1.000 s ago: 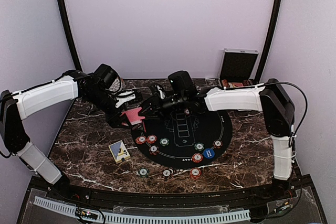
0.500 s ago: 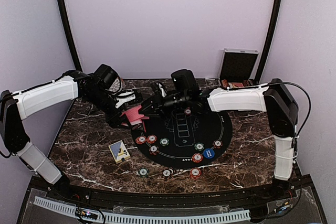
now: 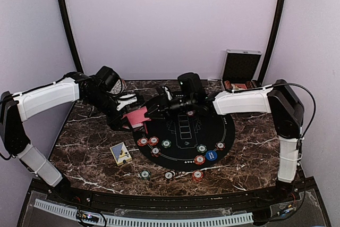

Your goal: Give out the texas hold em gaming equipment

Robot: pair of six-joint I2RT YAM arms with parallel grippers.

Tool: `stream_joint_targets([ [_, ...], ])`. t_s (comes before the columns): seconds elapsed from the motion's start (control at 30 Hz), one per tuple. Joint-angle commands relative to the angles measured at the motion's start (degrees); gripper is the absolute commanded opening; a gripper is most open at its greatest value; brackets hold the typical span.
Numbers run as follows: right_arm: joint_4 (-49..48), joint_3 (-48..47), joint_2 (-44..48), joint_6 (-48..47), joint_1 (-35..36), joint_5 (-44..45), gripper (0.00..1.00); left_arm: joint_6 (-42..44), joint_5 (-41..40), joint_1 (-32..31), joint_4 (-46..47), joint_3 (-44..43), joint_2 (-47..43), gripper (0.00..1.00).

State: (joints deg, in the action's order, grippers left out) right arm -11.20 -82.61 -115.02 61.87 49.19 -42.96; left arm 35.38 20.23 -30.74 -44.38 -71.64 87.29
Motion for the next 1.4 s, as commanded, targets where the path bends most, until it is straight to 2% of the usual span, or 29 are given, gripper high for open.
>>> stream_joint_targets([
  [0.0, -2.75, 5.26, 6.27, -0.35, -3.69, -1.78, 0.00, 0.56, -0.39, 0.16, 0.22, 0.96, -2.53, 0.00],
  [0.17, -0.85, 15.10, 12.35, -2.89, -8.65, -2.47, 0.00, 0.64, -0.58, 0.16, -0.20, 0.77, -2.03, 0.00],
  [0.47, 10.79, 27.84, 18.88, -14.29, -15.86, -0.96, 0.00, 0.67, -0.12, 0.16, -0.98, -0.28, -1.62, 0.00],
  [0.6, 18.04, 28.27, 17.67, -20.05, -16.40, 1.16, 0.00, 0.50, 0.38, 0.16, -1.46, -0.83, -1.34, 0.00],
  [1.0, 30.42, 23.39, 13.18, -29.77, -16.42, 11.66, 0.01, 0.87, 0.66, 0.16, -2.02, -0.87, -1.62, 0.00],
  [1.13, 32.57, 21.67, 12.89, -30.89, -16.32, 14.63, 0.12, 0.84, 0.90, 0.18, -1.94, -0.83, -1.50, 0.00],
  [1.3, 35.20, 19.27, 12.20, -32.32, -16.17, 17.31, 0.33, 0.88, 1.13, 0.16, -2.16, -0.80, -1.61, 0.00],
  [1.37, 37.27, 18.14, 12.19, -33.36, -15.98, 19.79, 0.37, 0.99, 0.95, 0.16, -2.27, -0.72, -1.78, 0.00],
])
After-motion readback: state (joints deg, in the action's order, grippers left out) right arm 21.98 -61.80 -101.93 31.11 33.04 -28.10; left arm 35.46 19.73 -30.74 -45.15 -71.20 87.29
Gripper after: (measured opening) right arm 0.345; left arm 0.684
